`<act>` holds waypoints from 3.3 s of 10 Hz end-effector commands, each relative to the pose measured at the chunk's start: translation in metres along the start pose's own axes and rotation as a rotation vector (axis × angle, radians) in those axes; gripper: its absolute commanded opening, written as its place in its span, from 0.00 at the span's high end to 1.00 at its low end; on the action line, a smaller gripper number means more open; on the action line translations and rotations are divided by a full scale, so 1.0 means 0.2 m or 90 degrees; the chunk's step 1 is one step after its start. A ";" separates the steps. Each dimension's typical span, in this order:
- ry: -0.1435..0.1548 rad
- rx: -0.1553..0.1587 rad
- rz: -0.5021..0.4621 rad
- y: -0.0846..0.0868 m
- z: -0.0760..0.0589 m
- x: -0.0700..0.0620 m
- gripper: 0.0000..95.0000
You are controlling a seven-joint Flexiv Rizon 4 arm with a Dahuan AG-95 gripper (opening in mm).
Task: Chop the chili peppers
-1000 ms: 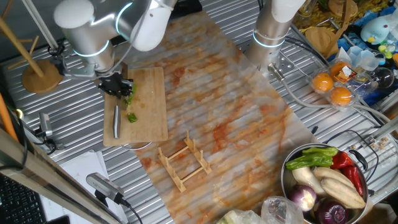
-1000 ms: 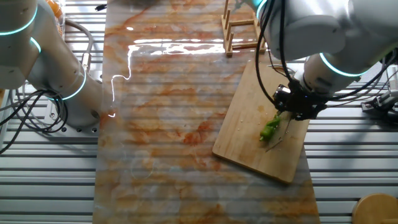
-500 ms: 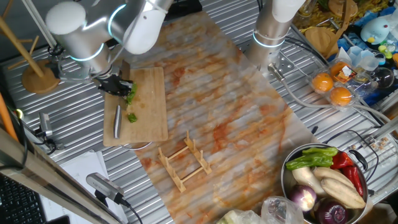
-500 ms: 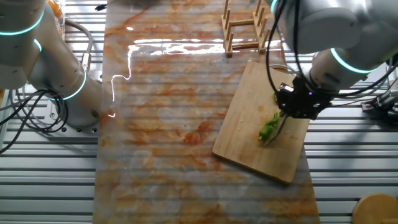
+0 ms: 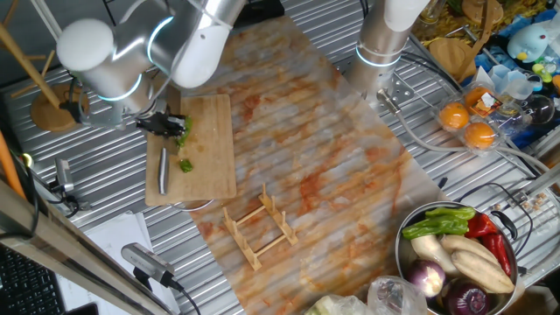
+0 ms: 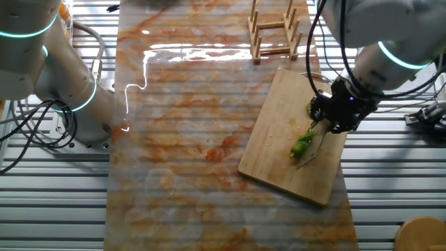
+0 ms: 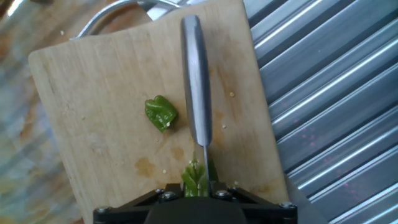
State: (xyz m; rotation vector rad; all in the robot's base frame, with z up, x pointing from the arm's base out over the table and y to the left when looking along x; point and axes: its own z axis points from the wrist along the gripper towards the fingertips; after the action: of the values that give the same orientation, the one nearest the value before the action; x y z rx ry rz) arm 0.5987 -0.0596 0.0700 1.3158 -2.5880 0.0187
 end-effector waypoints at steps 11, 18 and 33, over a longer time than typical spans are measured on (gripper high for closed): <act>0.062 -0.020 0.012 0.00 0.00 -0.01 1.00; 0.062 -0.020 0.012 0.00 0.00 -0.01 1.00; -0.009 0.037 0.022 0.10 -0.21 0.13 1.00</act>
State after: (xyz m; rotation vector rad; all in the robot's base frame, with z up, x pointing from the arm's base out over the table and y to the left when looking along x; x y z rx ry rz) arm 0.5828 -0.0614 0.1116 1.2662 -2.5511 0.0444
